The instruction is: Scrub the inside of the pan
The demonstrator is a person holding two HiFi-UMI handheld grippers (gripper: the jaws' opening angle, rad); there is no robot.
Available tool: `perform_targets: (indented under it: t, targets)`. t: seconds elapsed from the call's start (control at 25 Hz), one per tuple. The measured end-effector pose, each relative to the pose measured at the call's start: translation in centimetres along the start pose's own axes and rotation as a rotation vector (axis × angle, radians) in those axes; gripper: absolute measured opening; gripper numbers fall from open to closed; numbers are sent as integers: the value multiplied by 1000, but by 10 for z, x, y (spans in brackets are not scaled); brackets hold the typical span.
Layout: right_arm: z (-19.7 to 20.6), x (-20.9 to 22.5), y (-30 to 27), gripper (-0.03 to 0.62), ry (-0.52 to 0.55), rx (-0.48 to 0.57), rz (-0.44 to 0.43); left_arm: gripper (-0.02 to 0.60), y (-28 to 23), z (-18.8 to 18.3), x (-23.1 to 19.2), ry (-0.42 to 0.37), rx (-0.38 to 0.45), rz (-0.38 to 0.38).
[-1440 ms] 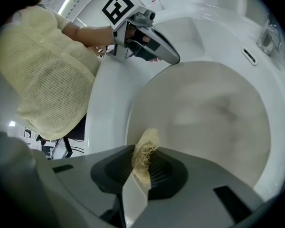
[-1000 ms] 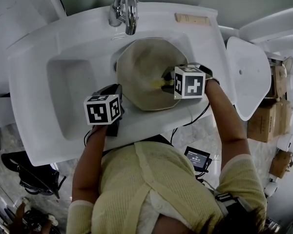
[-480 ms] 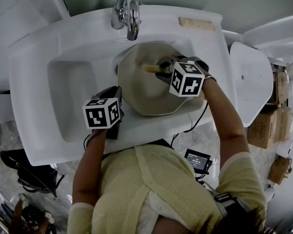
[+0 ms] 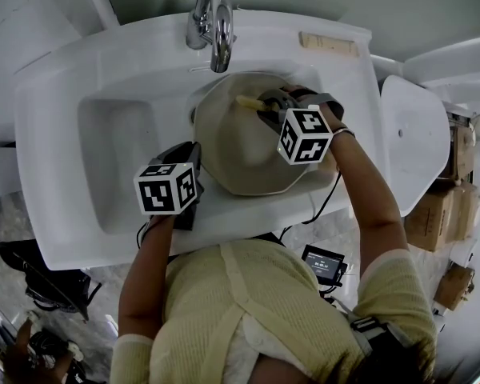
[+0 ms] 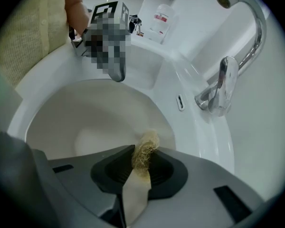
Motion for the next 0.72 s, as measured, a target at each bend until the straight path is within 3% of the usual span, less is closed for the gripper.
perform_targets:
  t: [0.4, 0.72]
  targets:
    - [29, 19, -12, 83, 70, -114, 116, 92, -3, 1, 1, 8, -6, -1]
    - [45, 18, -20, 83, 108, -195, 117, 92, -5, 1, 0, 7, -5, -10]
Point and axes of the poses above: the fingertips, and each gripper's own axes: y backward along the fingers, x to its right, z out of its underside, the point moved 3 cm from there along y, backward along the fingers, and after that the axes turned 3 degrees about z, right-handed, at the moved point
